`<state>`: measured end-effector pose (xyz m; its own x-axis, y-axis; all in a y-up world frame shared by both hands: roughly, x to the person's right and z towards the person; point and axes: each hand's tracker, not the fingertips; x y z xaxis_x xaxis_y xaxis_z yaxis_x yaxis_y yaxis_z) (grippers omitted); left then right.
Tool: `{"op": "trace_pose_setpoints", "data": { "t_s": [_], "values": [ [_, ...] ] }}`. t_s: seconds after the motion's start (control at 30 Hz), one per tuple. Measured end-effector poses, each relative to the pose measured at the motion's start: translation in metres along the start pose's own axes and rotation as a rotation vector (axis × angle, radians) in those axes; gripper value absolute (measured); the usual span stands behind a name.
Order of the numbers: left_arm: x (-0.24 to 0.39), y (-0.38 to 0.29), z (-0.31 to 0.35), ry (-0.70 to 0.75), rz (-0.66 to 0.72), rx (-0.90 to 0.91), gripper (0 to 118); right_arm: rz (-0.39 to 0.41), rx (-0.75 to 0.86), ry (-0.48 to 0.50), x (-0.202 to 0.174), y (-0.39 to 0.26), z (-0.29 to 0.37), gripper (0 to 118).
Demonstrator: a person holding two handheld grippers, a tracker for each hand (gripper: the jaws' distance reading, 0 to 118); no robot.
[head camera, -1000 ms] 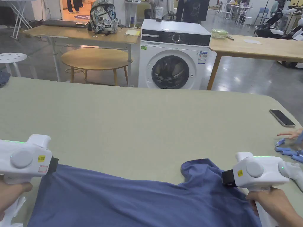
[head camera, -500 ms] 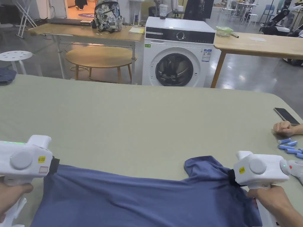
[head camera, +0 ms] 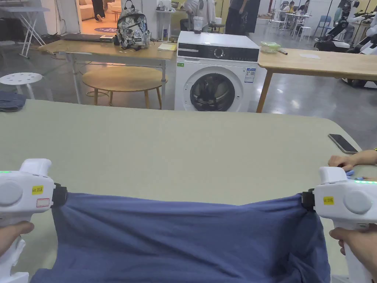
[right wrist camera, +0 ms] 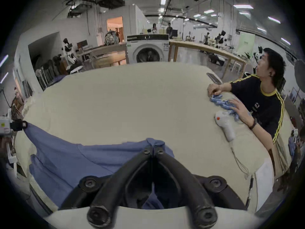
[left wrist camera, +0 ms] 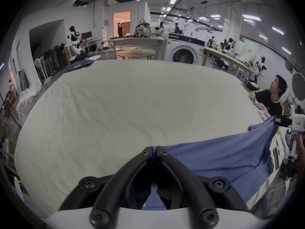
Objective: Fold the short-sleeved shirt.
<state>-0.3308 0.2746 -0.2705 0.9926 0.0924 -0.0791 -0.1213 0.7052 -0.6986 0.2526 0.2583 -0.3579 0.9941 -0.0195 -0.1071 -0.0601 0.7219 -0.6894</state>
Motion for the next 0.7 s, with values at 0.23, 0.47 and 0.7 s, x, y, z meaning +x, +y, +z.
{"op": "trace_pose_setpoints", "data": {
  "t_s": [0.23, 0.47, 0.7],
  "values": [
    [-0.011, -0.032, 0.045, -0.032, 0.006, 0.038, 0, 0.017, 0.016, -0.016, -0.002, -0.044, 0.061, 0],
    [-0.029, -0.087, 0.062, -0.045, 0.015, -0.003, 0, 0.057, -0.062, -0.025, -0.012, -0.104, 0.100, 0],
    [-0.034, -0.140, 0.053, -0.021, 0.010, -0.122, 0, 0.116, -0.206, -0.067, -0.012, -0.157, 0.089, 0]
  ]
}}
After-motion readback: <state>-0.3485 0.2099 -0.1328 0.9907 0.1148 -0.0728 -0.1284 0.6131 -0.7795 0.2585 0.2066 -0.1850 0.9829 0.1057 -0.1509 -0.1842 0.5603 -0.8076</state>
